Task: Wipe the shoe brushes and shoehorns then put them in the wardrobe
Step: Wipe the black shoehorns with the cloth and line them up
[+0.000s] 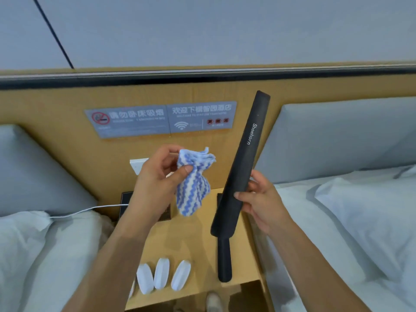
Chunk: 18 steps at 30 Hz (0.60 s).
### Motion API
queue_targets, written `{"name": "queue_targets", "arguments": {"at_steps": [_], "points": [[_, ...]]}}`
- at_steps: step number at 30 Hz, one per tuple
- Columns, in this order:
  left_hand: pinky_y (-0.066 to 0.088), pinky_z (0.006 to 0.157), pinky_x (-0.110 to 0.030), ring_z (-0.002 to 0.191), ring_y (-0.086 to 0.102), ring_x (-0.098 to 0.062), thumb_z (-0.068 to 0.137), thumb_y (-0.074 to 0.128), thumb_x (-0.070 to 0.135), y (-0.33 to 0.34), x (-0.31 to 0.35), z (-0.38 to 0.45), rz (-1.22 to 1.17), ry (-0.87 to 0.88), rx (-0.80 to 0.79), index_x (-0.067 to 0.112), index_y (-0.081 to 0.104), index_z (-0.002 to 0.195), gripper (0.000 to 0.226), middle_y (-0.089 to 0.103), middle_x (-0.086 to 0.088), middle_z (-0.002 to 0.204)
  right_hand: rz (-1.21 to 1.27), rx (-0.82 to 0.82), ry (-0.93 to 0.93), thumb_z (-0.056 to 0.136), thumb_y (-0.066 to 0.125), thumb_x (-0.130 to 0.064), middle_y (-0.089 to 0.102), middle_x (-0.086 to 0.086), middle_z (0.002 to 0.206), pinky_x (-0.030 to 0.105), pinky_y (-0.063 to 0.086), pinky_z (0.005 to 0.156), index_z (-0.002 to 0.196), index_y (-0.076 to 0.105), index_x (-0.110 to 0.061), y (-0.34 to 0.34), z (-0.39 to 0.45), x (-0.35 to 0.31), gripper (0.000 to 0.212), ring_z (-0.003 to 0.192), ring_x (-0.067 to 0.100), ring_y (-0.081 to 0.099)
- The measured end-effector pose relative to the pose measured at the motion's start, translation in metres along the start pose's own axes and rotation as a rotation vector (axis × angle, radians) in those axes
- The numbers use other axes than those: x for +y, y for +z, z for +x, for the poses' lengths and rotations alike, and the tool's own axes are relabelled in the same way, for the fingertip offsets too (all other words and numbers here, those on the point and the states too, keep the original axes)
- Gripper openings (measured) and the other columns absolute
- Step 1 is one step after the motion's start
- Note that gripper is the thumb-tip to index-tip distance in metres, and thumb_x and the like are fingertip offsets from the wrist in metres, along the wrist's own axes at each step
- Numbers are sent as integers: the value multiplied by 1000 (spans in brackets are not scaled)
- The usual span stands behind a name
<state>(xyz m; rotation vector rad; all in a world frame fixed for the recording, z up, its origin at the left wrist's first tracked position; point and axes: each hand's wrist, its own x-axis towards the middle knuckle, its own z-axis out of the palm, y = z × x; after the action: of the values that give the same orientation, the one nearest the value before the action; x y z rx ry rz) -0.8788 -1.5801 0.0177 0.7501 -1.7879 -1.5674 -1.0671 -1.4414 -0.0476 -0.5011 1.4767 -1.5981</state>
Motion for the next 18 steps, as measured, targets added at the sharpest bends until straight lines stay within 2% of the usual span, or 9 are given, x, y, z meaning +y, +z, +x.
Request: {"name": "queue_targets", "arguments": {"at_steps": [4,8,11,13,16,18], "points": [[53,89,-54,101,68,-26,83,66,15,-8,37,2,19,109,8,24,58,104,23,71,-6,103,-76,-14,-85,79,64,6,73,7,107,41,60,74,110,69,-27,20,-7,-29,46,100,26,71],[56,86,-44,100,68,-24,85,67,-4,-23,66,0,27,197,34,21,59,105,32,71,-6,102,-190,-46,-153,87,60,8,75,-2,102,33,59,70,110,67,-31,41,-13,-53,45,95,18,73],[57,82,-30,99,68,-20,83,69,-6,-34,89,-4,29,267,71,23,61,105,37,71,-2,102,-262,-90,-191,88,59,9,75,-3,100,37,60,72,110,65,-33,57,-16,-66,48,92,17,73],[57,83,-26,98,69,-18,80,73,-1,-36,105,-6,39,345,124,24,61,103,36,70,1,102,-301,-139,-213,88,59,9,75,-4,100,38,61,74,112,64,-36,69,-18,-73,51,93,16,73],[55,82,-30,94,67,-16,76,77,10,-32,115,-5,173,439,247,32,60,95,33,68,7,95,-300,-221,-198,89,61,8,73,-4,101,39,62,76,116,61,-41,90,-19,-79,56,94,16,72],[50,80,-24,89,63,-9,79,77,11,-28,114,-1,424,524,374,26,63,96,27,65,10,92,-290,-270,-183,89,62,7,71,-2,105,43,61,79,120,61,-39,104,-20,-82,56,96,19,71]]}}
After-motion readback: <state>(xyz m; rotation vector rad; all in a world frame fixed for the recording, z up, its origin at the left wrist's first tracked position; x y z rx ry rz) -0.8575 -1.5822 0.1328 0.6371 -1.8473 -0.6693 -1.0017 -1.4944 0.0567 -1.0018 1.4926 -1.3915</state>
